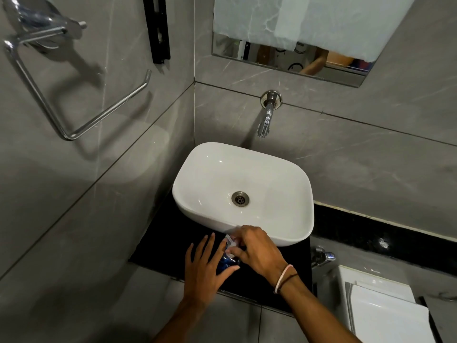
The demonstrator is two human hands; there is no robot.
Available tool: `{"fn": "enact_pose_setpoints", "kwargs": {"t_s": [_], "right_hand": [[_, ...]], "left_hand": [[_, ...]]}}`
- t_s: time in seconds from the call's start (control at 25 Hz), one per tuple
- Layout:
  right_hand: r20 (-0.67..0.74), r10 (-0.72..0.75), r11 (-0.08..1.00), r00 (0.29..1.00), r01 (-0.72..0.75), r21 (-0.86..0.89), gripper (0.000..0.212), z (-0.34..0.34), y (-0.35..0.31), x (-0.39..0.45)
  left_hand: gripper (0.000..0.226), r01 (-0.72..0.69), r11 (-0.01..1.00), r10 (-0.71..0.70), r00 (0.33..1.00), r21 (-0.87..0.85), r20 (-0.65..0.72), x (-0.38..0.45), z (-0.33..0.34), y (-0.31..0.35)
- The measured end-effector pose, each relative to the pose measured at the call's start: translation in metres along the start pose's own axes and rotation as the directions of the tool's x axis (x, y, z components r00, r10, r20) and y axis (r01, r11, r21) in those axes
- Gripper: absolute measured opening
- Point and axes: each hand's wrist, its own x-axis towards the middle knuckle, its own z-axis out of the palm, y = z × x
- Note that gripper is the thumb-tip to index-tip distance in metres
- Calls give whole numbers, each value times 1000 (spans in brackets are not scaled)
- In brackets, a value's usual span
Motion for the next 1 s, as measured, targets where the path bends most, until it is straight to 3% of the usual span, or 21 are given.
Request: {"fn": "enact_pose_setpoints", "kwargs": {"t_s": [0.04, 0.16, 0.36, 0.8, 0.92, 1.0], "right_hand": [[51, -39, 999, 998, 39, -14, 6, -2, 0, 2], [144, -167, 981, 975, 179, -76, 29, -6, -2, 6], [181, -245, 960, 952, 264, -90, 40, -9, -2, 7], [137, -291, 951, 947, 302, -69, 37, -5, 2, 4], [103, -255, 965, 961, 260, -40, 58, -4, 9, 0], [25, -154, 985, 988, 151, 79, 67, -2, 20, -8]], "left_hand": [[76, 9, 1000, -9, 1000, -1, 7, 1, 0, 1], [77, 25, 1000, -25, 999, 0, 45, 1, -1, 2], [77, 32, 999, -32, 997, 4, 72, 0, -4, 1], [76, 34, 999, -34, 998, -14, 48, -2, -4, 2], [77, 27, 999, -26, 999, -26, 47, -1, -5, 2], [86, 35, 997, -31, 998, -62, 60, -3, -6, 2]]}}
